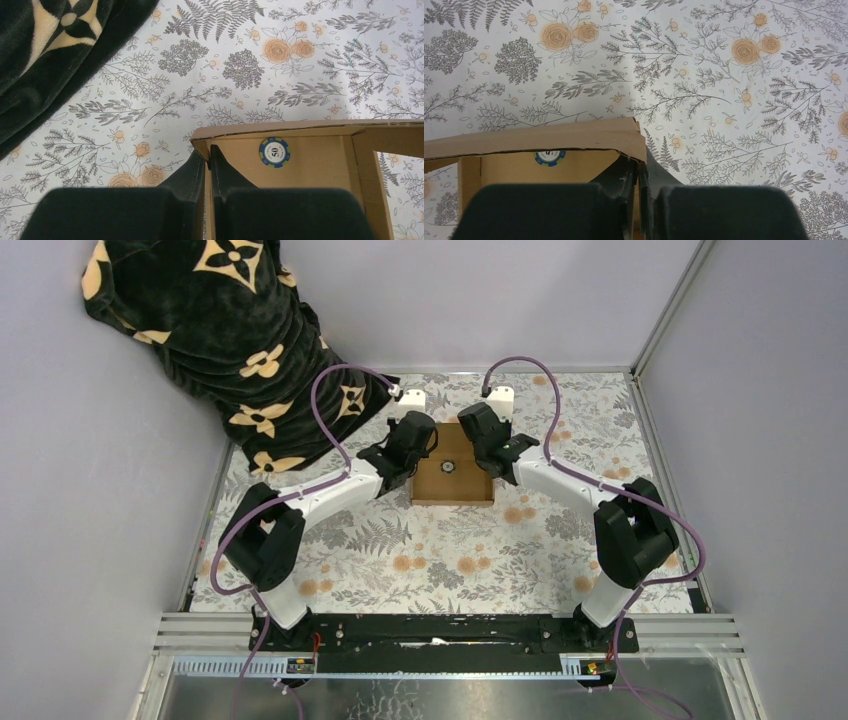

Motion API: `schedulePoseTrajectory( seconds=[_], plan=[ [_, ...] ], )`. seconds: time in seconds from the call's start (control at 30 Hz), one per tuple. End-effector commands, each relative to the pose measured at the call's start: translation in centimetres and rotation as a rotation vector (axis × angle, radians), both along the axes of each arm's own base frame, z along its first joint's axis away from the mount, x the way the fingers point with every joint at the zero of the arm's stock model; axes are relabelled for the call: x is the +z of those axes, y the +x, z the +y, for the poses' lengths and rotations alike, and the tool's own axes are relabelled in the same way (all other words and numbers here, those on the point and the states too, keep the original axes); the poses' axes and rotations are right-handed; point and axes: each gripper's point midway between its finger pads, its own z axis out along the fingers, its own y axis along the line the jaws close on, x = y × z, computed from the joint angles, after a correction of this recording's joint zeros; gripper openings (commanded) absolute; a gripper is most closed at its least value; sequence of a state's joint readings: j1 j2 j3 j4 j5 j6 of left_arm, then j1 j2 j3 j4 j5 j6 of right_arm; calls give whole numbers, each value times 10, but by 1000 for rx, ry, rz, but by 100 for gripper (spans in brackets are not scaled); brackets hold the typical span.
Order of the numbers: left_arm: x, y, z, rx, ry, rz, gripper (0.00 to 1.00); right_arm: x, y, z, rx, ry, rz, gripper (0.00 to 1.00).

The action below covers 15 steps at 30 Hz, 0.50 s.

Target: Fold the paper box

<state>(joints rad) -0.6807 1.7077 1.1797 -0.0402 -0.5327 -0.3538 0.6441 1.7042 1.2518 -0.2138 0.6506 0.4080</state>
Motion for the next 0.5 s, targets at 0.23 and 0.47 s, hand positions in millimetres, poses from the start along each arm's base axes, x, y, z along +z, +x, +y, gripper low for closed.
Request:
schedulePoseTrajectory(
  seconds=[0.23, 0.47],
  plan=[
    [21, -8, -54, -104, -199, -68, 10, 41, 2, 58, 96, 174, -185, 0],
    [19, -6, -60, -92, -224, -49, 10, 41, 2, 63, 95, 195, -182, 0]
  ],
)
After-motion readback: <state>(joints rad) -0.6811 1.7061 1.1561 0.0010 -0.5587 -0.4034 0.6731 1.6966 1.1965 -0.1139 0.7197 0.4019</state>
